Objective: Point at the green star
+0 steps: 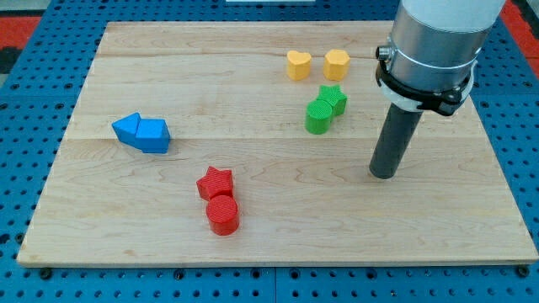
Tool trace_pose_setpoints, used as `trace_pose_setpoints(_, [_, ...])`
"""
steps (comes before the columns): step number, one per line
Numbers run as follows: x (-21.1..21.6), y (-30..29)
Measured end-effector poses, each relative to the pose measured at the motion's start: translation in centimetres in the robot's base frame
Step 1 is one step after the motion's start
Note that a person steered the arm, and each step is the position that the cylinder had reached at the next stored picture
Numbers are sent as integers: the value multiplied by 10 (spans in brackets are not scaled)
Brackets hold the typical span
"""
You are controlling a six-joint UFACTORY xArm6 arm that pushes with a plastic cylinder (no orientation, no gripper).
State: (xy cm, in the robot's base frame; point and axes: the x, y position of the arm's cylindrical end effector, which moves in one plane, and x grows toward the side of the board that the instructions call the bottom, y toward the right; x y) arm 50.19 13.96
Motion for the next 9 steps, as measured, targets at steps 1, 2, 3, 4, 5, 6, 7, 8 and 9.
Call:
trace_pose_setpoints(1, [0,0])
trace_pose_setpoints(2, [1,0])
trace_pose_setpoints(3, [-16,-20])
trace_pose_setpoints(4, [-42,-49])
trace_pose_setpoints(5, [-54,-39])
trace_pose_setpoints(6, [-84,-58])
trace_pose_setpoints(7, [-90,-103])
trace_pose_setpoints(8, [-111,-121])
trace_pose_setpoints(9, [-87,-105])
